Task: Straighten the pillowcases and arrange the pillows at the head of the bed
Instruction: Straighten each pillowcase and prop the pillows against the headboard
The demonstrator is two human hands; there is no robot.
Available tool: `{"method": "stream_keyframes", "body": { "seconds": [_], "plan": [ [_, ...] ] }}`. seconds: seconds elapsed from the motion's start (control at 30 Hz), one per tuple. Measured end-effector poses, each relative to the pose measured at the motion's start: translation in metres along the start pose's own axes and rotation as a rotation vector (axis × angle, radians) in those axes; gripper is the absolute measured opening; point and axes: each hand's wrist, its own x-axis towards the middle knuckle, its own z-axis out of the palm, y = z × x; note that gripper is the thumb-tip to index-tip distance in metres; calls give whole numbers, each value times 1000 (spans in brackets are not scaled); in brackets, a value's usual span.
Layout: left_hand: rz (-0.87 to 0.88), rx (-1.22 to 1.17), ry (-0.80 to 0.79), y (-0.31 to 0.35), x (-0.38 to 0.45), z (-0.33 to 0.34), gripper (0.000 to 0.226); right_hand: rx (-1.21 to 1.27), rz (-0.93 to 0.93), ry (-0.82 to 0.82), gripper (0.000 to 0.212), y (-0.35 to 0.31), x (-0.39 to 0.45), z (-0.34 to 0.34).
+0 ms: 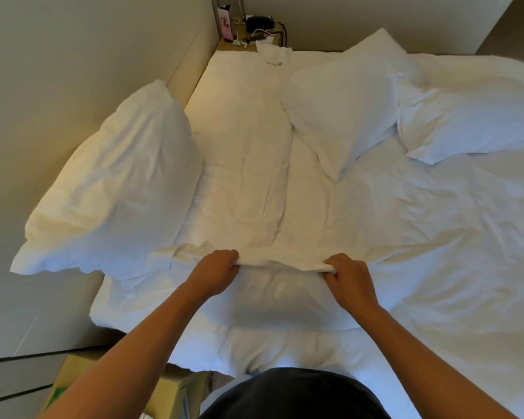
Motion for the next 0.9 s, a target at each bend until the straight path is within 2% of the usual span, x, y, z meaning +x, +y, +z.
{"method": "stream_keyframes", "body": {
  "seconds": [0.13, 0.33, 0.6, 0.9],
  "plan": [
    [14, 17, 50, -1, -7, -3, 23, 35, 44, 113, 14, -4, -5, 4],
    [8, 4, 135, 0, -12, -16, 27, 121, 9, 273, 15, -10, -4, -6],
    [2, -93, 266, 5, -10, -45, 26, 192, 3, 327, 18, -23, 21, -34],
    [-47, -85, 454, 7, -35, -85, 24, 230, -154, 340, 19, -61, 65, -68]
  ]
}}
